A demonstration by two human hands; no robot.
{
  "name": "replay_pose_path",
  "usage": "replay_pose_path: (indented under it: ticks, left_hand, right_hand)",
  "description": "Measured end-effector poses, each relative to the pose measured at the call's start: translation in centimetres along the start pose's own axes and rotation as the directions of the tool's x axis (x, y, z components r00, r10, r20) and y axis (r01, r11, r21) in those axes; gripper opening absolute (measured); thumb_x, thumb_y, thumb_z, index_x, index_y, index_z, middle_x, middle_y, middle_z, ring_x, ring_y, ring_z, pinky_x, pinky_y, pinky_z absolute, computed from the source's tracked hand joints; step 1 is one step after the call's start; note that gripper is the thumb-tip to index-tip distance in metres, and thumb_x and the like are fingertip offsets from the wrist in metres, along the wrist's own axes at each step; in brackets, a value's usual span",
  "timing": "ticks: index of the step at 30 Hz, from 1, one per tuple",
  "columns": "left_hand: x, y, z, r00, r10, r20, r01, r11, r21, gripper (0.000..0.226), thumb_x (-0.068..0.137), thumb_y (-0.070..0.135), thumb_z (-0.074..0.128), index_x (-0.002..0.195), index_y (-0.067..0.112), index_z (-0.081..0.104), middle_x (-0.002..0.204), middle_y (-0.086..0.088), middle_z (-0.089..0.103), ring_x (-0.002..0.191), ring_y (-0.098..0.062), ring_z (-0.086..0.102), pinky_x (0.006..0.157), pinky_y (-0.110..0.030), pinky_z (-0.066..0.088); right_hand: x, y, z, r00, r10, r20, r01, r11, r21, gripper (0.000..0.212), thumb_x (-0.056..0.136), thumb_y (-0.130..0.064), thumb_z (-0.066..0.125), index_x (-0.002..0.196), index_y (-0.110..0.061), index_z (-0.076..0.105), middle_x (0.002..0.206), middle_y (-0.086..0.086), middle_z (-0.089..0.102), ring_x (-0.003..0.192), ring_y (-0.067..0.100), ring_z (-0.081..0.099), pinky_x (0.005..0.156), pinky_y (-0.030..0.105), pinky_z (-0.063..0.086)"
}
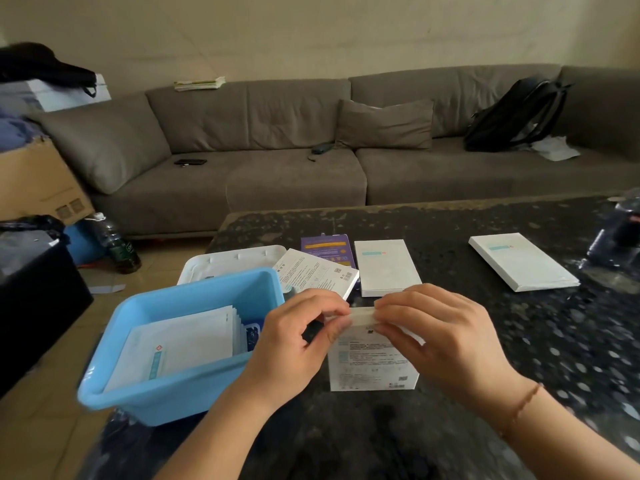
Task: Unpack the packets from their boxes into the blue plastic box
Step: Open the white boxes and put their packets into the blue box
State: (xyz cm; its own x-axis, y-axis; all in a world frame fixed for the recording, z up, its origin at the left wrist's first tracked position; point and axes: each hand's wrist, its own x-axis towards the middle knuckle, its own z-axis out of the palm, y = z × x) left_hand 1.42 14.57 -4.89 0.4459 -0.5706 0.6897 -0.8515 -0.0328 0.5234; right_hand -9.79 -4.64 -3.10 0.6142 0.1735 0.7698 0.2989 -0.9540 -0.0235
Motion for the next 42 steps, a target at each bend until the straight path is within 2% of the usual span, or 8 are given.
replay_pose_path:
  ticks: [6, 10, 14, 21, 29, 35, 38, 42]
  left_hand:
    - [0.1, -0.1, 0.1, 1.0, 0.007, 0.006, -0.007, 1.0, 0.013, 0.015, 0.091, 0.026, 0.065, 0.1, 0.015, 0.068, 0.106, 0.014, 0.064, 0.101, 0.002, 0.059, 0.084, -0.01, 0.05]
    - [0.1, 0.0, 0.0, 1.0, -0.007, 0.008, 0.007, 1.0, 0.003, 0.017, 0.092, 0.028, 0.064, 0.101, 0.014, 0.068, 0.105, 0.013, 0.065, 0.101, 0.001, 0.06, 0.082, -0.01, 0.05]
    - [0.2, 0.1, -0.2, 0.998, -0.045, 0.033, 0.044, 0.999, 0.027, 0.021, 0.093, 0.03, 0.062, 0.105, 0.015, 0.069, 0.106, 0.012, 0.066, 0.102, 0.002, 0.059, 0.082, -0.008, 0.049]
    - [0.9, 0.7, -0.3, 0.994, -0.095, 0.05, 0.088, 0.988, 0.128, 0.03, 0.092, 0.039, 0.057, 0.106, 0.018, 0.072, 0.102, 0.02, 0.063, 0.098, 0.014, 0.055, 0.078, -0.002, 0.046]
    - [1.6, 1.4, -0.5, 0.97, -0.232, 0.074, 0.225, 0.97, 0.093, 0.029, 0.086, 0.041, 0.058, 0.105, 0.025, 0.073, 0.097, 0.026, 0.062, 0.1, 0.012, 0.055, 0.075, -0.003, 0.046]
    - [1.6, 1.1, -0.6, 0.976, -0.189, 0.109, 0.184, 0.981, 0.06, 0.028, 0.088, 0.035, 0.058, 0.107, 0.022, 0.075, 0.103, 0.02, 0.065, 0.103, 0.002, 0.058, 0.083, -0.008, 0.047]
    - [1.3, 0.8, -0.4, 0.985, -0.132, 0.115, 0.124, 0.99, 0.072, 0.026, 0.089, 0.029, 0.06, 0.105, 0.016, 0.075, 0.105, 0.017, 0.064, 0.102, 0.004, 0.058, 0.083, -0.007, 0.048]
    - [1.0, 1.1, -0.2, 0.982, -0.123, 0.14, 0.112, 0.99, 0.089, 0.033, 0.09, 0.041, 0.058, 0.106, 0.017, 0.072, 0.11, 0.021, 0.061, 0.101, 0.011, 0.058, 0.085, -0.007, 0.049]
  right_hand:
    - [0.1, -0.3, -0.2, 0.993, 0.117, 0.0, -0.116, 0.986, 0.12, 0.016, 0.087, -0.033, 0.067, 0.084, -0.02, 0.077, 0.095, -0.009, 0.075, 0.081, 0.009, 0.07, 0.064, 0.031, 0.058]
    - [0.3, -0.7, -0.2, 0.997, 0.071, 0.022, -0.071, 0.997, 0.004, 0.022, 0.091, -0.032, 0.058, 0.084, -0.019, 0.075, 0.091, -0.008, 0.075, 0.076, 0.012, 0.07, 0.06, 0.028, 0.057]
    - [1.1, -1.3, -0.5, 0.973, 0.23, 0.02, -0.231, 0.97, 0.079, 0.013, 0.087, -0.03, 0.061, 0.082, -0.023, 0.071, 0.078, -0.012, 0.071, 0.065, 0.008, 0.065, 0.052, 0.028, 0.054]
    - [3.0, 0.1, -0.6, 0.891, 0.39, 0.231, -0.435, 0.878, 0.198, 0.006, 0.086, -0.021, 0.072, 0.085, -0.027, 0.07, 0.076, -0.015, 0.07, 0.07, 0.006, 0.065, 0.064, 0.034, 0.056]
    - [3.4, 0.4, -0.2, 0.908, 0.357, 0.219, -0.402, 0.891, 0.211, 0.006, 0.085, -0.018, 0.073, 0.085, -0.024, 0.071, 0.073, -0.02, 0.064, 0.066, -0.001, 0.061, 0.062, 0.024, 0.054]
    - [3.0, 1.3, 0.1, 0.946, 0.245, 0.212, -0.293, 0.927, 0.235, 0.006, 0.085, -0.018, 0.073, 0.087, -0.023, 0.07, 0.079, -0.017, 0.067, 0.069, 0.003, 0.061, 0.06, 0.022, 0.053]
    - [2.6, 1.5, 0.3, 0.961, 0.2, 0.193, -0.251, 0.92, 0.3, 0.002, 0.086, -0.024, 0.067, 0.088, -0.024, 0.068, 0.081, -0.021, 0.063, 0.072, -0.002, 0.058, 0.062, 0.013, 0.047]
    - [2.4, 1.4, 0.3, 0.979, 0.121, 0.165, -0.163, 0.947, 0.275, 0.01, 0.09, -0.028, 0.06, 0.09, -0.02, 0.066, 0.082, -0.014, 0.065, 0.07, -0.001, 0.053, 0.062, 0.018, 0.048]
